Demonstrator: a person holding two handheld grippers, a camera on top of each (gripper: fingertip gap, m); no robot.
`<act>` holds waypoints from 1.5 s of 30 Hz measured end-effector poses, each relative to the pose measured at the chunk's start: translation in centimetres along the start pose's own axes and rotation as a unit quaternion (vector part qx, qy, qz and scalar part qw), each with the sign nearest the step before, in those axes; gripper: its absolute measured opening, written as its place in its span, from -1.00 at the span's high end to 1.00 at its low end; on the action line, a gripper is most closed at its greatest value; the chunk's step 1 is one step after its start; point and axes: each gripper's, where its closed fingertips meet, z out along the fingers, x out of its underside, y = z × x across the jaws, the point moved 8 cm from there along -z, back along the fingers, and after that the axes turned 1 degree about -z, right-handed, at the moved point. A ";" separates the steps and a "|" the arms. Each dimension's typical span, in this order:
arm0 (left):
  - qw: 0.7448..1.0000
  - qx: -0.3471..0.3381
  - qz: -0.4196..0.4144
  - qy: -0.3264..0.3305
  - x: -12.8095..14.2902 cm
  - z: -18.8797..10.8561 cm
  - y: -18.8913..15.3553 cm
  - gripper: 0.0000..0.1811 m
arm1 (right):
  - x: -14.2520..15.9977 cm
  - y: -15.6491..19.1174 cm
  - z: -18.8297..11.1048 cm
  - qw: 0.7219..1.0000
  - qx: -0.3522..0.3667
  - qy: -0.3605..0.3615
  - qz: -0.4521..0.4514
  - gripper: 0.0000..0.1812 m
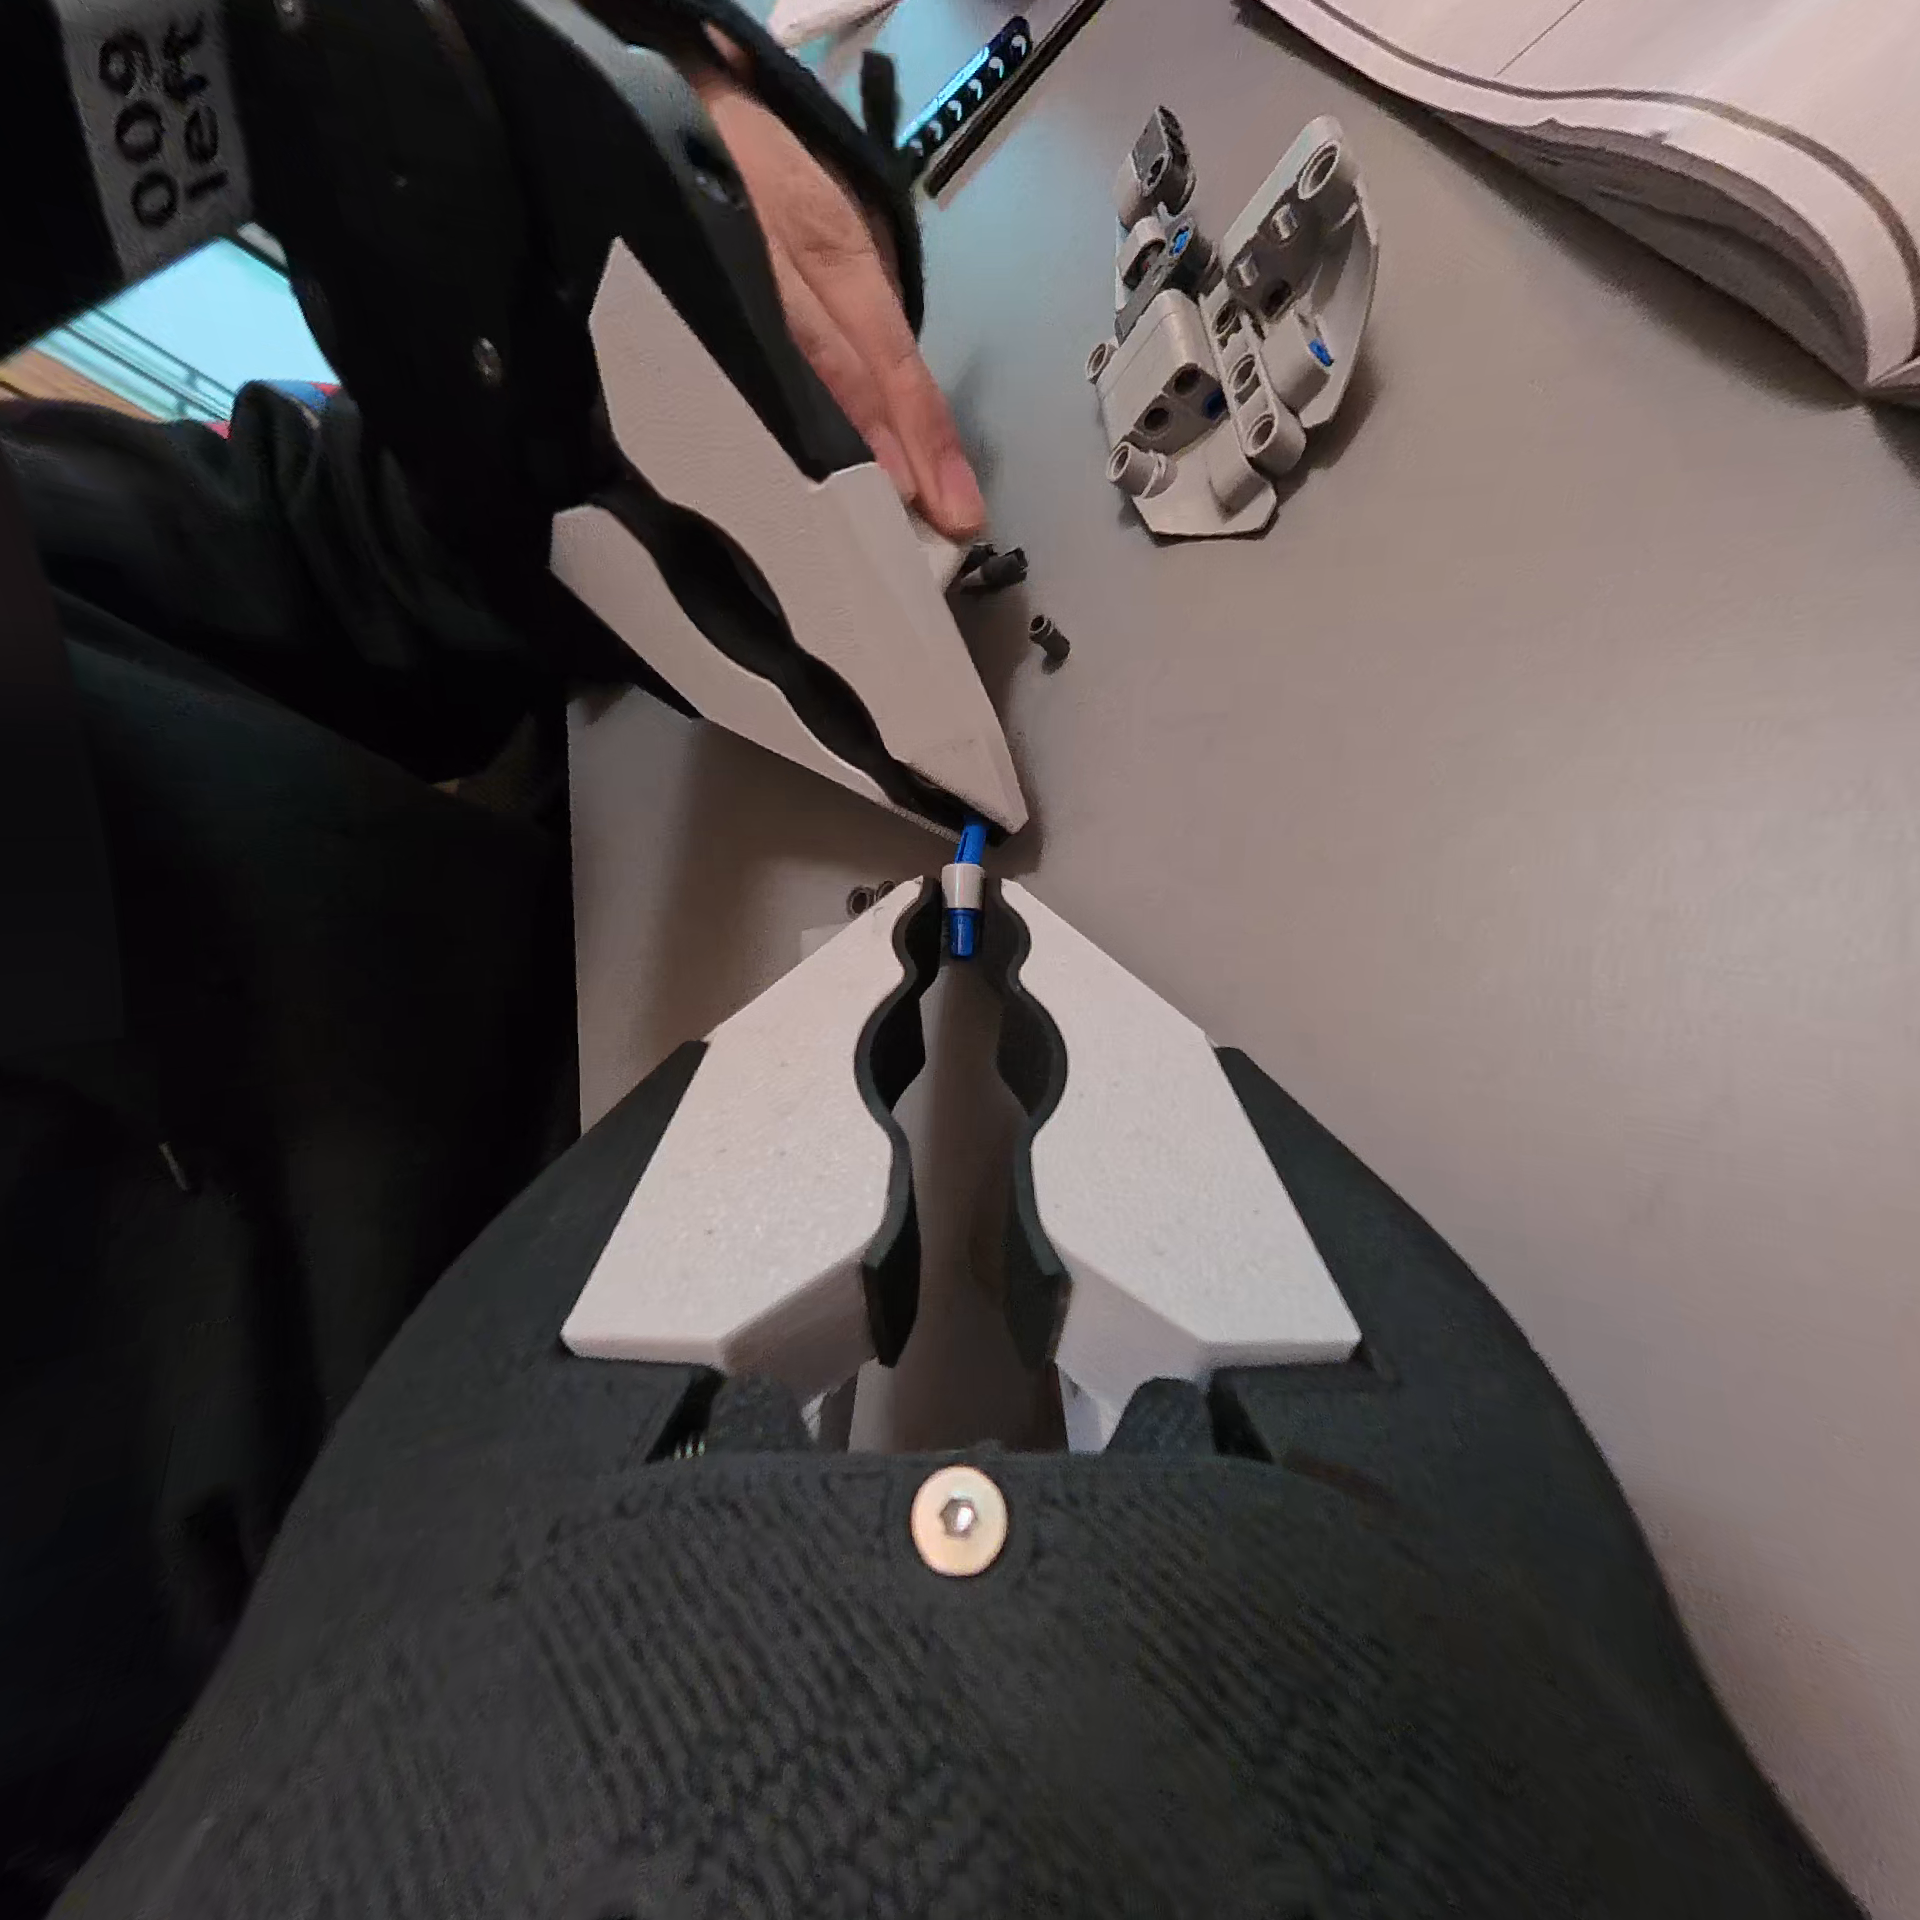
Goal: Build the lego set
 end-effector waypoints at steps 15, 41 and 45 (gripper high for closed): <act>0.993 -0.034 0.103 0.053 0.2 -0.6 -0.7 0.99 | -0.8 0.2 1.4 0.999 -0.029 -0.002 0.021 0.93; 0.996 -0.075 0.013 -0.049 0.4 -2.4 1.4 0.98 | -2.3 1.7 -0.2 0.987 0.067 -0.144 -0.022 0.95; 0.995 -0.078 0.008 -0.066 0.5 -2.5 1.5 0.98 | -2.2 1.4 -0.3 0.986 0.070 -0.146 -0.026 0.96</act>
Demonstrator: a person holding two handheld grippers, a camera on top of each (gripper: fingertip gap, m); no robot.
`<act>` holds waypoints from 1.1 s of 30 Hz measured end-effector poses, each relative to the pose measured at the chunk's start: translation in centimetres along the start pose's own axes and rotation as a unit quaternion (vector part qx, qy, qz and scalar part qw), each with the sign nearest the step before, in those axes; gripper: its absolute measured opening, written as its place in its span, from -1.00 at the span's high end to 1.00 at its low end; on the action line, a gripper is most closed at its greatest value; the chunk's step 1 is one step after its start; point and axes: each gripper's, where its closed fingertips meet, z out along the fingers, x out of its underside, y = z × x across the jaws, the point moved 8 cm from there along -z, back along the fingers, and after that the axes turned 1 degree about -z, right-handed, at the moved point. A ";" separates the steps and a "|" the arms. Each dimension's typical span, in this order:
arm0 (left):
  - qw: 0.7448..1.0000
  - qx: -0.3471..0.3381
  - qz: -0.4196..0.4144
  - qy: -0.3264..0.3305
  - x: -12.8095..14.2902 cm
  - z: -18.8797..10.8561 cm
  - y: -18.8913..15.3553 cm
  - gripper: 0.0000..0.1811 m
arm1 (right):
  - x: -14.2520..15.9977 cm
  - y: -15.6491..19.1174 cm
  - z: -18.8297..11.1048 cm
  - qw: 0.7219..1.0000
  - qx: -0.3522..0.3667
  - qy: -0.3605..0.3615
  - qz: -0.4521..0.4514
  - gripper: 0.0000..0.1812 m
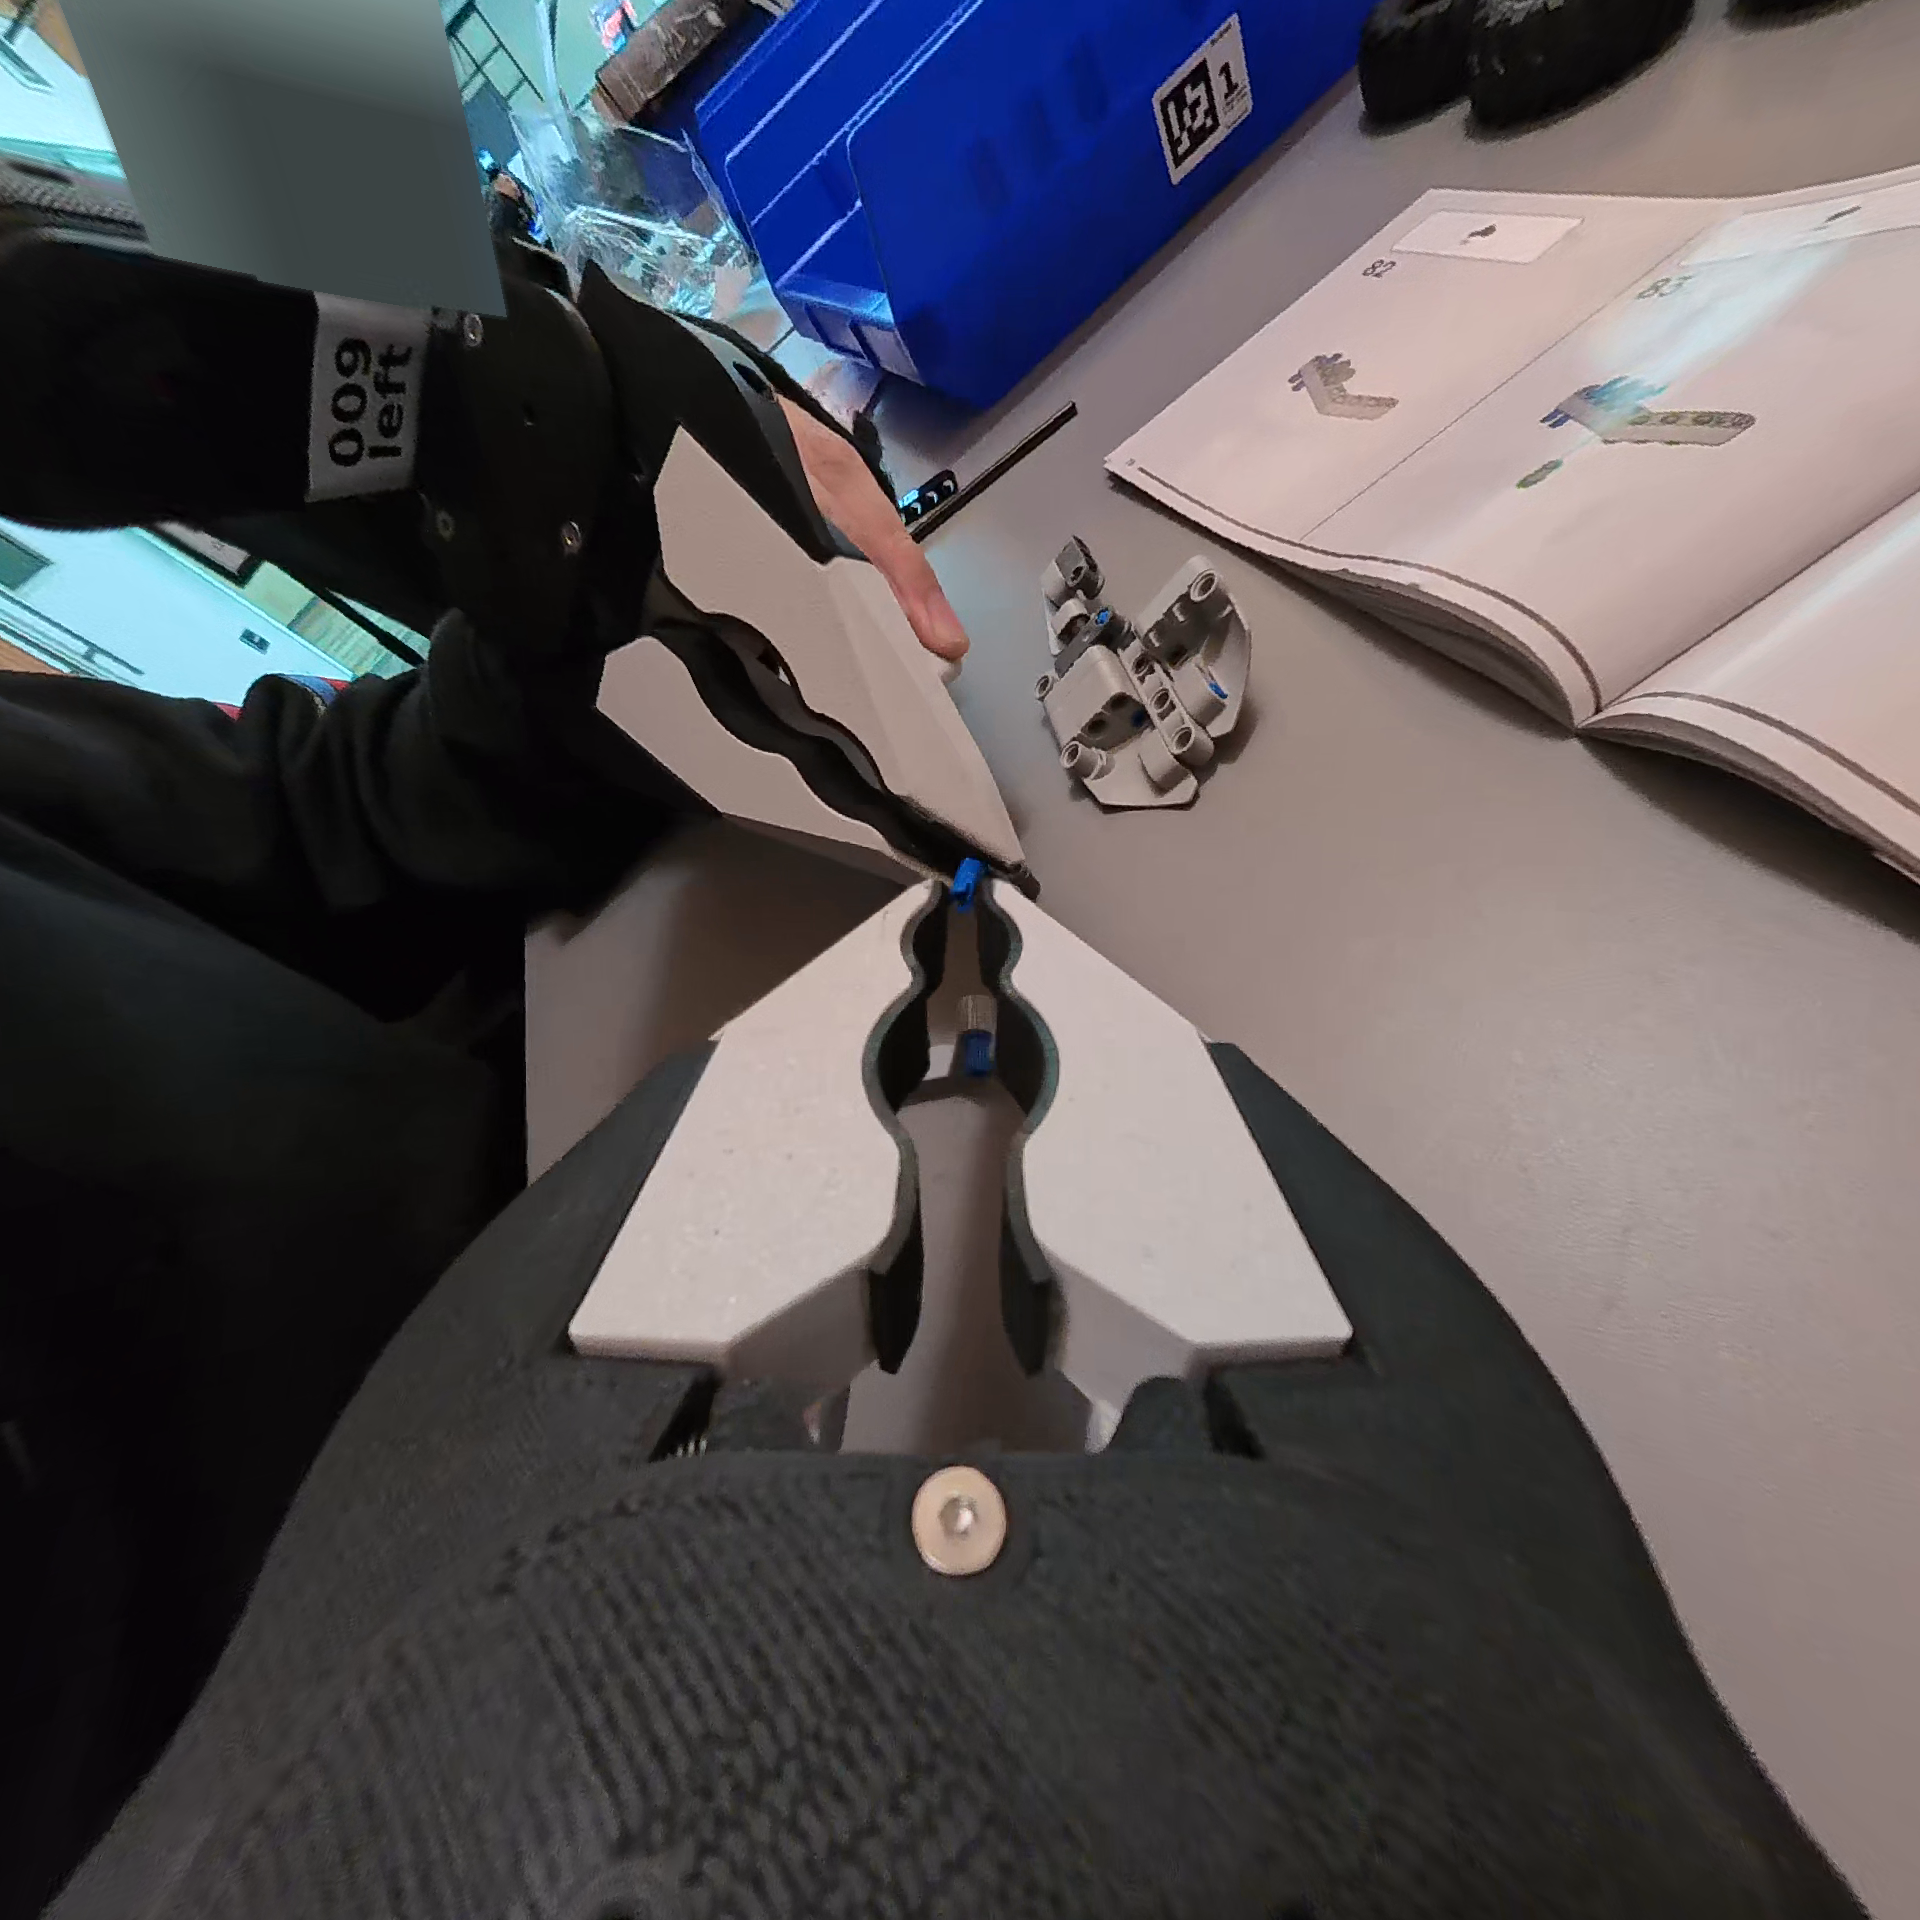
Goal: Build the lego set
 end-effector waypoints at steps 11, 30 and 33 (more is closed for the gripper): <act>0.998 0.017 -0.022 -0.061 0.0 -0.2 0.0 0.98 | 0.2 -0.2 -0.5 0.999 -0.040 -0.017 0.015 0.98; 0.999 0.024 0.013 0.028 0.5 0.7 -0.6 0.98 | 0.9 -0.1 -0.5 1.000 -0.001 0.024 0.010 0.90; 0.998 0.033 0.025 0.045 0.7 0.7 -0.7 0.98 | 1.9 0.3 -1.2 0.993 0.069 0.080 -0.044 0.68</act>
